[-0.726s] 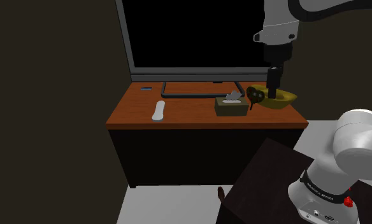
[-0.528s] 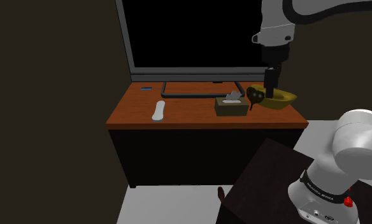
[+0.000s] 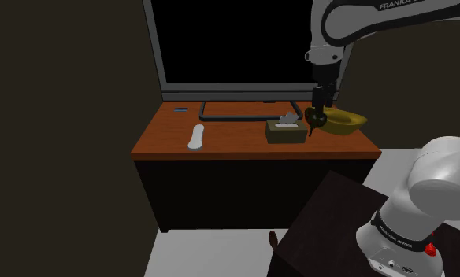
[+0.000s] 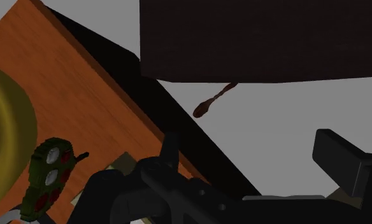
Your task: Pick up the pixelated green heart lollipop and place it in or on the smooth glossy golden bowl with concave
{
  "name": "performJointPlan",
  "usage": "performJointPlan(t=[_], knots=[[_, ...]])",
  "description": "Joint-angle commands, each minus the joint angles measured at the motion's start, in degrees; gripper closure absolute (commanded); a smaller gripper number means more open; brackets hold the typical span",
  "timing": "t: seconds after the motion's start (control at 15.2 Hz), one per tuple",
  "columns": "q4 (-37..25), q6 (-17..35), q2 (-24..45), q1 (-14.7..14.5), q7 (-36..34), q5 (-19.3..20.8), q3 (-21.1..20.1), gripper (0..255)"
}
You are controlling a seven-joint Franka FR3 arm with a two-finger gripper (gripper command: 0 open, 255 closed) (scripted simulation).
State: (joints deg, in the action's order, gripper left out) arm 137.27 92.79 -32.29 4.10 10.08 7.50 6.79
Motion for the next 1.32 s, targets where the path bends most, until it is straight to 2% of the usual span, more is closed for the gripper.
performJointPlan(t=[0.0, 0.66, 1.25], knots=[[-0.91, 2.41, 3.26, 1.02, 0.35, 0.81, 1.49, 0], [-9.69, 11.88, 21.34, 5.63, 3.52, 2.10, 9.12, 0], [-22.20, 16.66, 38.97, 10.24, 7.74, -1.69, 14.40, 0]])
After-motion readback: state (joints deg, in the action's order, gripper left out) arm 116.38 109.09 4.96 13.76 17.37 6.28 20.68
